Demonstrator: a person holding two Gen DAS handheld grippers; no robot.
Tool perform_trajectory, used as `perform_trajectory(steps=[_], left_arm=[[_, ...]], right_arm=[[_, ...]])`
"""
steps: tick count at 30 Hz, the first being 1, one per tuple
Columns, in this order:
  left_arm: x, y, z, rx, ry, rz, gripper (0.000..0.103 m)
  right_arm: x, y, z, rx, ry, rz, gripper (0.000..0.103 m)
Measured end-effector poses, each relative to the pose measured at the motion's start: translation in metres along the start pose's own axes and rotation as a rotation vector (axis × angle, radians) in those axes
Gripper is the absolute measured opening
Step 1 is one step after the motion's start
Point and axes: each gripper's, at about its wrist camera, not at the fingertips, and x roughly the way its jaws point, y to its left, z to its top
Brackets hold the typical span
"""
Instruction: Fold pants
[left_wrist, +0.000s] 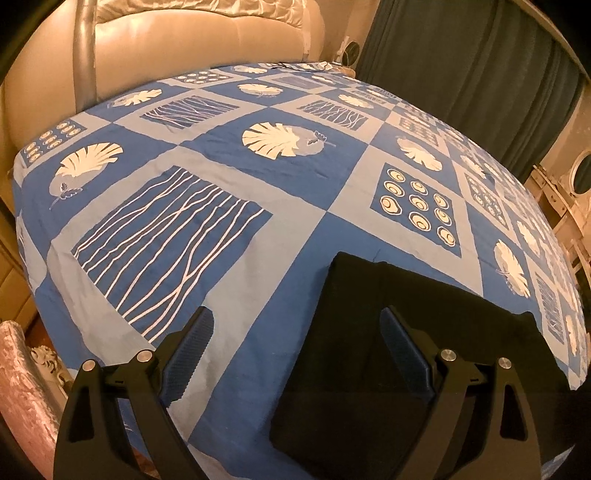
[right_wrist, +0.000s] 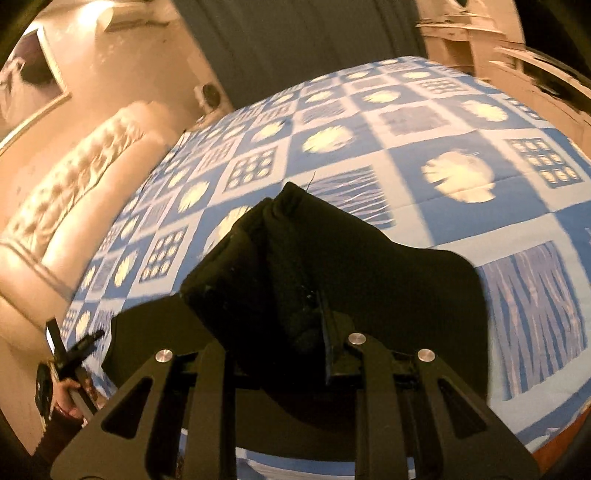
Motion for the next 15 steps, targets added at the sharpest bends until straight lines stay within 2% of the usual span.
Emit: perform_trajectory(steps=[5, 15], left_arm=[[-0.001, -0.002, 0.0, -0.007, 0.0, -0.014, 0.09], [0.001, -0.007, -0.002, 0.016, 0.01, -0.015, 0.09]], right_arm=[[0.033, 0.029, -0.018, -0.053, 0.054, 0.001, 0.02], [0.081, 0.062, -0.062, -0.187, 0.143, -0.073, 0.02]])
